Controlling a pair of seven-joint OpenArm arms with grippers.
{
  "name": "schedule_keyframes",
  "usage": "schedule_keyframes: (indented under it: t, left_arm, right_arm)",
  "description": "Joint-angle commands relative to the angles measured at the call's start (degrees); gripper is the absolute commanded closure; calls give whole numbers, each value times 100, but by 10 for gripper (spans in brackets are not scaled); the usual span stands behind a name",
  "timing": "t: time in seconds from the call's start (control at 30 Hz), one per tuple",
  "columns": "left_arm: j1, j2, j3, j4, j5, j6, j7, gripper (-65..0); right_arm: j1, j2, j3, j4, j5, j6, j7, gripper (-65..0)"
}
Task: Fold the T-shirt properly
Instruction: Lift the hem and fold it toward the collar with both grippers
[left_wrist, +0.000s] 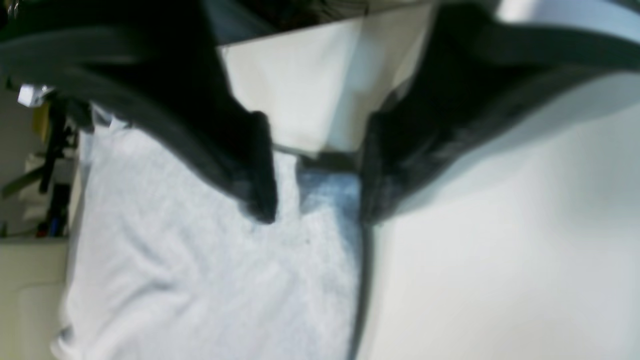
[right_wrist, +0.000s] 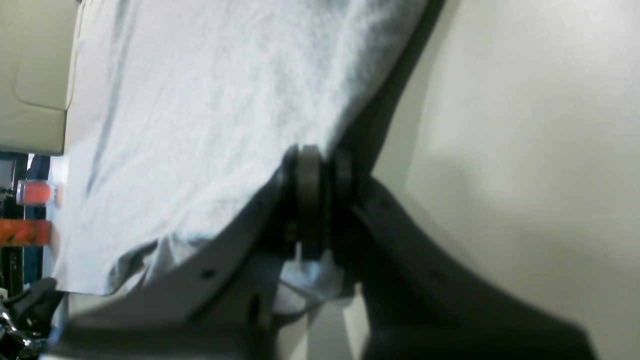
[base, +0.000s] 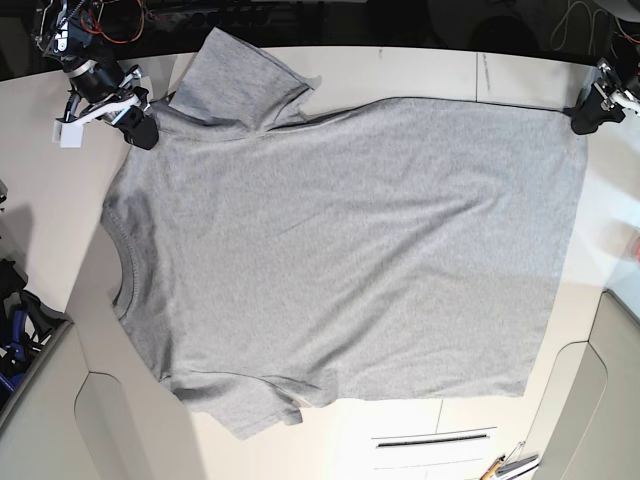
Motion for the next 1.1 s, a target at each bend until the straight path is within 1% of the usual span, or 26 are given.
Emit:
schedule_keyframes:
  t: [0.0, 0.03, 0.07, 0.17, 0.3, 0.43, 0.67, 0.8, 0.9, 1.0, 1.07]
  left_arm:
    - [35, -85, -11, 24, 70, 11, 83, -93]
    - [35, -85, -11, 24, 68, 11, 66, -22]
    - [35, -85, -11, 24, 68, 11, 46, 0]
    - [37, -85, -15, 35, 44, -56, 26, 0]
    - [52, -85, -24, 81, -33, -56, 76, 0]
    - [103, -87, -24, 236, -225, -56, 315, 0]
    - [748, -61, -37, 1021, -385, -56, 350, 0]
    - [1156, 197, -299, 1565, -393, -56, 352, 0]
    - [1445, 459, -599, 1934, -496, -56, 376, 0]
    - [1692, 647, -892, 2262, -824, -56, 610, 0]
    - [1784, 713, -1054, 2468, -918, -56, 623, 0]
  right_arm:
    - [-35, 48, 11, 22, -122, -68, -114, 0]
    - [-35, 48, 11, 24, -122, -68, -114, 0]
    - [-35, 46, 17, 24, -122, -68, -122, 0]
    - [-37, 48, 79, 98, -122, -66, -203, 0]
    - [-55, 50, 334, 404, -125, -66, -284, 0]
    - [-192, 79, 579, 844, -125, -66, -372, 0]
    - [-710, 79, 702, 1648, -125, -61, -391, 0]
    - [-920, 81, 702, 1974, -122, 74, -463, 0]
    - [-1049, 83, 702, 2122, -122, 79, -601, 0]
    - [-1167, 94, 719, 2275, -122, 79, -649, 0]
    - [-1178, 101, 765, 2371, -120, 81, -656, 0]
